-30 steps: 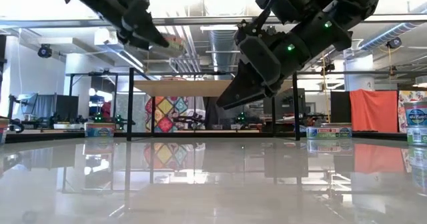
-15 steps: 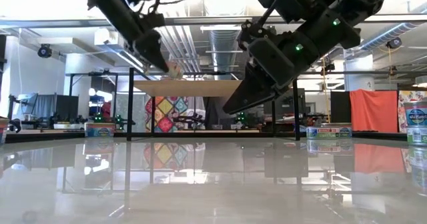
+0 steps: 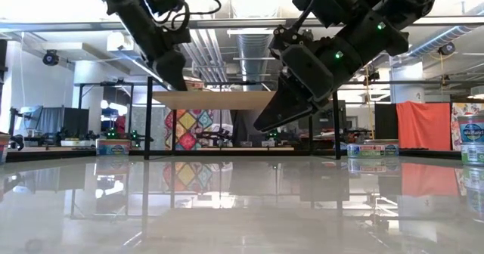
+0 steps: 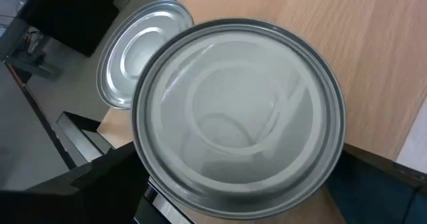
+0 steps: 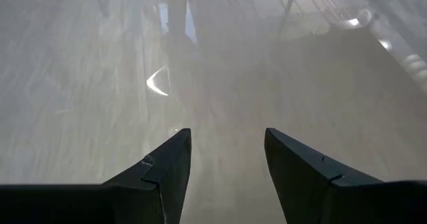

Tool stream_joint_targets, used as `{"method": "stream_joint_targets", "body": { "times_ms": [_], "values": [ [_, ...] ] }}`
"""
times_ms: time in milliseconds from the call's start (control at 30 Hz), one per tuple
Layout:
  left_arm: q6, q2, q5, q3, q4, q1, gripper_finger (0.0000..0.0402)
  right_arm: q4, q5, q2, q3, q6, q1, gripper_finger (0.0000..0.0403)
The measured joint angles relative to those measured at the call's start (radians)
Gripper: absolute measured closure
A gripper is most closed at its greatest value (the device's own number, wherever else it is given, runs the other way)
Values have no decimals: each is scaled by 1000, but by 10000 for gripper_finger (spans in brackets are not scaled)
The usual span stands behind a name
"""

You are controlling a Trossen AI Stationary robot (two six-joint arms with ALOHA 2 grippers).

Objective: Stack canned seafood by type on shelf
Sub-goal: Put the green tuna can on the shelf

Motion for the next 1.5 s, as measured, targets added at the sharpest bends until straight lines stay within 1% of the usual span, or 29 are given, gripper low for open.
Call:
{"method": "stream_joint_targets", "body": {
  "times_ms": [133, 267, 367, 633, 800, 900, 1267, 1400, 1500],
  "values": [
    [8, -32, 24, -4, -14, -1, 15, 0, 0, 0, 0, 0, 0, 228],
    [14, -60, 143, -3, -27, -2, 15, 0, 0, 0, 0, -3, 0, 232],
    [17, -66, 196, 4, -22, -3, 15, 0, 1, 0, 0, -4, 0, 231],
    [27, -44, 177, 13, -6, -2, 15, 0, 1, 0, 0, -2, 0, 223],
    [27, -29, 106, 14, -4, -2, 15, 0, 1, 0, 0, -2, 0, 226],
    [26, -23, 84, 14, -3, -2, 15, 0, 1, 0, 0, -3, 0, 231],
    [22, -21, 82, 15, -2, -2, 15, 0, 1, 0, 0, -5, 0, 243],
    [-14, -21, 82, 15, -2, -2, 15, 0, 1, 0, 0, -10, 0, 237],
    [-86, -21, 81, 15, -6, -2, 15, 0, 1, 0, 0, -10, 0, 233]
  ]
}}
